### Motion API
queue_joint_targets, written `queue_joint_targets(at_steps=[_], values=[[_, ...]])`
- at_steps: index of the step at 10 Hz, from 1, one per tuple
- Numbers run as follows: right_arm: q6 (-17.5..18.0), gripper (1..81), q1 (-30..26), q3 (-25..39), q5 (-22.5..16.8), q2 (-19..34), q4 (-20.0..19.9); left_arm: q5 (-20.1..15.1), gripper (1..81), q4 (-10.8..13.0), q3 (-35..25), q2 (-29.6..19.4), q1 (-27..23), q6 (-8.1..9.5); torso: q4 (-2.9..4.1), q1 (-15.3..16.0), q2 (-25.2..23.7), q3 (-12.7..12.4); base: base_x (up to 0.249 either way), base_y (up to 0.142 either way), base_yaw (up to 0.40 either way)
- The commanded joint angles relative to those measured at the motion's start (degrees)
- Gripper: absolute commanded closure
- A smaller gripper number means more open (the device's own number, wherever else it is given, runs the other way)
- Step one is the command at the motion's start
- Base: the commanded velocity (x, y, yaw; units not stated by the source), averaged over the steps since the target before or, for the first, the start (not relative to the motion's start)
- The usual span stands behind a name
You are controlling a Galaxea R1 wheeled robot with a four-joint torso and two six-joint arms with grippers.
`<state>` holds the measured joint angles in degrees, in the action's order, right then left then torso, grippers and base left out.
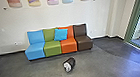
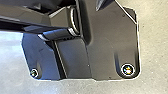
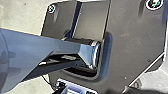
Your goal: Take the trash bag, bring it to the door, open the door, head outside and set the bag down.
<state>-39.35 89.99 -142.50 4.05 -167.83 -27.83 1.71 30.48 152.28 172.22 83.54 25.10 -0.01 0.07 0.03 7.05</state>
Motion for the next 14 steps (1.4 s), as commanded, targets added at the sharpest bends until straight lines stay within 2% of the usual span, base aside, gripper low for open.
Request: queue_joint_targets(at_steps=[1,14], values=[[-0.1,1.0,-1.6,0.6,-4.2,-0.1,0.5,-2.5,1.0,0.5,-0.3,0.1,-2.0,-0.40,0.00,0.0,0.0,0.0,0.111,0.000,0.000],[-0.2,1.0,-1.5,0.7,-4.2,-0.1,0.6,-2.5,1.0,-0.3,-0.3,0.2,-2.1,0.12,0.00,0.0,0.0,0.0,0.111,0.000,0.000]])
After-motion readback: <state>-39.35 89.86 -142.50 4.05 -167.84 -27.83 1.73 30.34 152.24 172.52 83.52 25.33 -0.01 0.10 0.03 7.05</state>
